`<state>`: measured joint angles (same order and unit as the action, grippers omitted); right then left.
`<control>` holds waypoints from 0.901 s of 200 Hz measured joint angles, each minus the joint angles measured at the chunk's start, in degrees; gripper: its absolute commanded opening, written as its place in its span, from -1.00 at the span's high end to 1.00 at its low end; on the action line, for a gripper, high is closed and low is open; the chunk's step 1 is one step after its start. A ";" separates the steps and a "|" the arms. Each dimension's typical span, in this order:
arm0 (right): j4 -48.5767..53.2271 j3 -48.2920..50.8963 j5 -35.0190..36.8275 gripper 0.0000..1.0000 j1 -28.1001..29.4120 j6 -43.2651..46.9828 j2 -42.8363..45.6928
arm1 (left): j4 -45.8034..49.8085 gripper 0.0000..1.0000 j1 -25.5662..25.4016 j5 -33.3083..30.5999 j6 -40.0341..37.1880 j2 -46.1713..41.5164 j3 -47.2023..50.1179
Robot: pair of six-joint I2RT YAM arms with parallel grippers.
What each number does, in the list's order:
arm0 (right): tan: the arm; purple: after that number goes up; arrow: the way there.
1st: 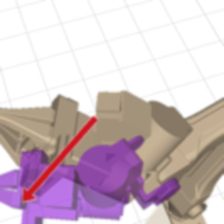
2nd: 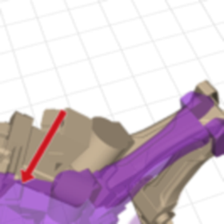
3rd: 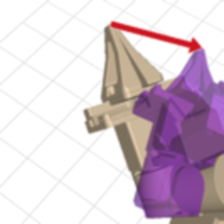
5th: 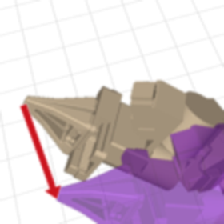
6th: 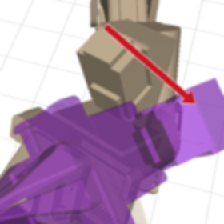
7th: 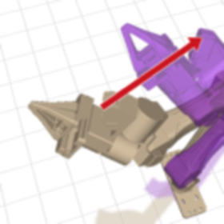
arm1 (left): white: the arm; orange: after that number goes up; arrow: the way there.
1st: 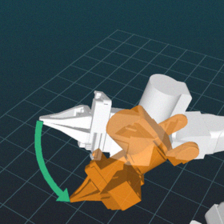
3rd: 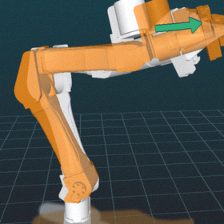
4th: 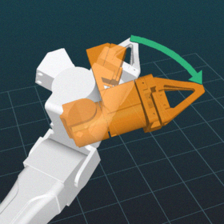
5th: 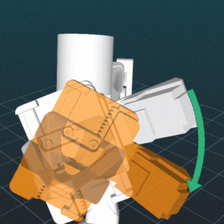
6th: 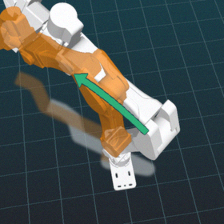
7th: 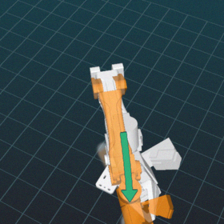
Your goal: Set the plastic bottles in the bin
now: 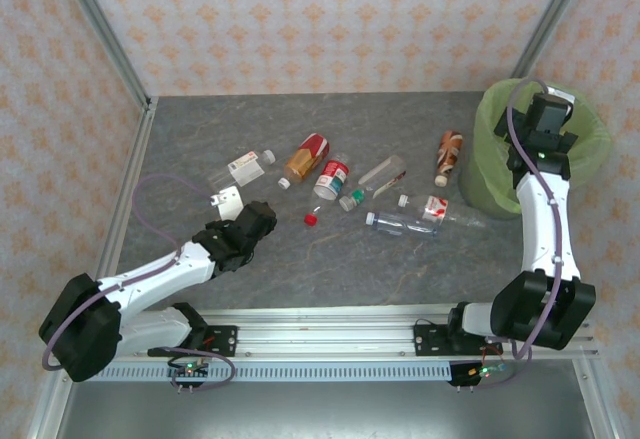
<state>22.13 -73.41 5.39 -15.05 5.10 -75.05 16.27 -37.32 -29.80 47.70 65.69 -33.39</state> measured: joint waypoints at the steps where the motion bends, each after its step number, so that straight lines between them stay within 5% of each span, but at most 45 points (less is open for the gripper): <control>1: 0.02 0.00 -0.04 -0.98 0.00 -0.02 0.02 | 0.00 -1.00 0.00 0.00 0.04 0.00 0.00; 84: 1.29 -1.51 -11.28 -0.99 2.05 -4.07 7.61 | 0.15 -1.00 3.04 4.79 -0.17 -0.87 -2.08; 143: 4.11 -2.47 -22.29 -0.99 18.14 -0.07 10.03 | 3.98 -1.00 10.45 16.57 -8.85 -4.17 -14.49; 180: 5.84 5.03 -24.52 -0.98 27.08 7.50 10.08 | 9.16 -1.00 14.14 23.87 -16.61 -1.79 -25.57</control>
<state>27.97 -68.38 -19.14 12.03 12.60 -64.97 25.43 -23.18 -5.93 31.09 63.90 -58.96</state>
